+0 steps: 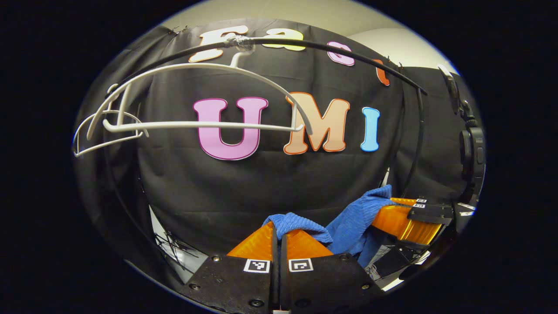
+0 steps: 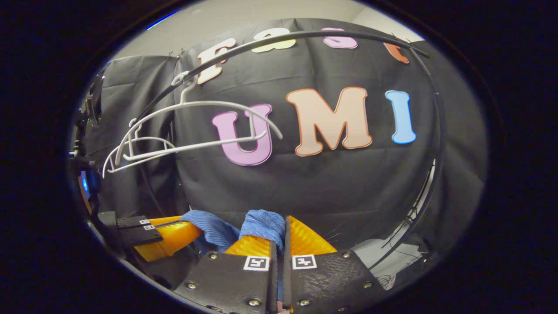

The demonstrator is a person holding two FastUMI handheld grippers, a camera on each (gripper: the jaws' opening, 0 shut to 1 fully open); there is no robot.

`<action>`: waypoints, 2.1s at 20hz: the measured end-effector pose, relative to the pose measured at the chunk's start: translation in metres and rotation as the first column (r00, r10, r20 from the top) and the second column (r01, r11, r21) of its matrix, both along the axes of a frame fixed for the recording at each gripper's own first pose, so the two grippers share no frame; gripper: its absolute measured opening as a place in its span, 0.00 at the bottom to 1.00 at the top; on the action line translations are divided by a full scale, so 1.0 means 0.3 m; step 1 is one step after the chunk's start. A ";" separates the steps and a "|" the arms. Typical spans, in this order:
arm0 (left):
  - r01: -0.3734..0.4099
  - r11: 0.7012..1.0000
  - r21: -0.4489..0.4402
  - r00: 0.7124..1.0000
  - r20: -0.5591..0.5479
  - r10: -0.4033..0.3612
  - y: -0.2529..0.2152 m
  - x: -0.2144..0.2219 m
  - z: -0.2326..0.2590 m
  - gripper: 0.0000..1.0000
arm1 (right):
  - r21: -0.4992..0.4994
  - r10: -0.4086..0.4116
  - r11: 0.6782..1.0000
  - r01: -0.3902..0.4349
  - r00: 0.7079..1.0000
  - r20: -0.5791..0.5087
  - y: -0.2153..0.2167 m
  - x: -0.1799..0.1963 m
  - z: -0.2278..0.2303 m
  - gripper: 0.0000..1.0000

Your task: Grasp the clothes on the hanger with both hands and then place them into the laundry hamper below.

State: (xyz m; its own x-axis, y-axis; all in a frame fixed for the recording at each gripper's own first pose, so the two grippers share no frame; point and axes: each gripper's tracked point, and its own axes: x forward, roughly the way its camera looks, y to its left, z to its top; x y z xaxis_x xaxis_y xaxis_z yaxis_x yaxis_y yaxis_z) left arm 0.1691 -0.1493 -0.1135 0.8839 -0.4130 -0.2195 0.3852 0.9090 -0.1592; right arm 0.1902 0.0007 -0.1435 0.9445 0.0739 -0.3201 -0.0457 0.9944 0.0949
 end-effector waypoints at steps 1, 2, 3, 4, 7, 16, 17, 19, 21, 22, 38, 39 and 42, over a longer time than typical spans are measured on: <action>0.003 1.000 0.007 1.000 -0.010 -0.003 -0.004 0.007 -0.031 0.02 | -0.007 0.009 1.000 -0.009 1.000 -0.016 0.008 -0.002 -0.018 0.05; 0.003 1.000 0.011 1.000 -0.021 -0.003 -0.003 0.017 -0.052 0.02 | -0.011 0.018 1.000 -0.018 0.999 -0.030 0.012 -0.001 -0.042 0.05; 0.001 1.000 0.010 0.999 -0.035 -0.001 0.000 0.019 -0.079 0.02 | -0.010 0.024 1.000 -0.024 0.999 -0.041 0.021 -0.001 -0.063 0.05; -0.006 1.000 0.005 0.999 -0.049 0.006 0.010 0.031 -0.100 0.03 | -0.010 0.028 1.000 -0.029 0.998 -0.053 0.026 0.002 -0.083 0.05; -0.016 1.000 -0.011 0.995 -0.097 0.015 0.024 0.050 -0.157 0.04 | 0.009 0.028 1.000 -0.028 0.996 -0.083 0.038 0.012 -0.135 0.05; 0.077 0.996 0.039 0.989 -0.132 -0.072 -0.034 0.089 -0.406 0.01 | -0.025 0.012 1.000 -0.018 0.979 -0.201 0.033 0.064 -0.433 0.05; 0.079 0.996 0.052 0.988 -0.134 -0.071 -0.040 0.092 -0.440 0.08 | -0.035 0.006 0.999 -0.014 0.977 -0.212 0.020 0.073 -0.474 0.05; 0.080 0.995 0.065 0.987 -0.143 -0.070 -0.048 0.101 -0.494 0.10 | -0.048 -0.018 0.999 0.007 0.970 -0.243 -0.013 0.069 -0.551 0.05; 0.081 0.994 0.072 0.982 -0.176 -0.067 -0.047 0.088 -0.549 0.15 | -0.069 -0.033 0.998 0.015 0.962 -0.271 -0.032 0.042 -0.612 0.08; 0.085 0.994 0.073 0.980 -0.187 -0.070 -0.048 0.080 -0.564 0.20 | -0.092 -0.047 0.996 0.022 0.960 -0.276 -0.053 0.028 -0.634 0.11; 0.098 0.993 0.064 0.992 -0.089 -0.092 0.037 -0.121 -0.300 0.89 | -0.065 -0.157 0.986 0.151 0.983 -0.092 -0.129 -0.203 -0.265 0.99; 0.087 0.994 0.065 0.993 -0.079 -0.082 0.052 -0.132 -0.272 0.89 | -0.060 -0.165 0.985 0.160 0.983 -0.076 -0.127 -0.215 -0.233 0.99; 0.051 0.996 0.067 0.997 -0.055 -0.047 0.096 -0.148 -0.216 0.88 | -0.041 -0.179 0.983 0.177 0.983 -0.041 -0.114 -0.236 -0.158 1.00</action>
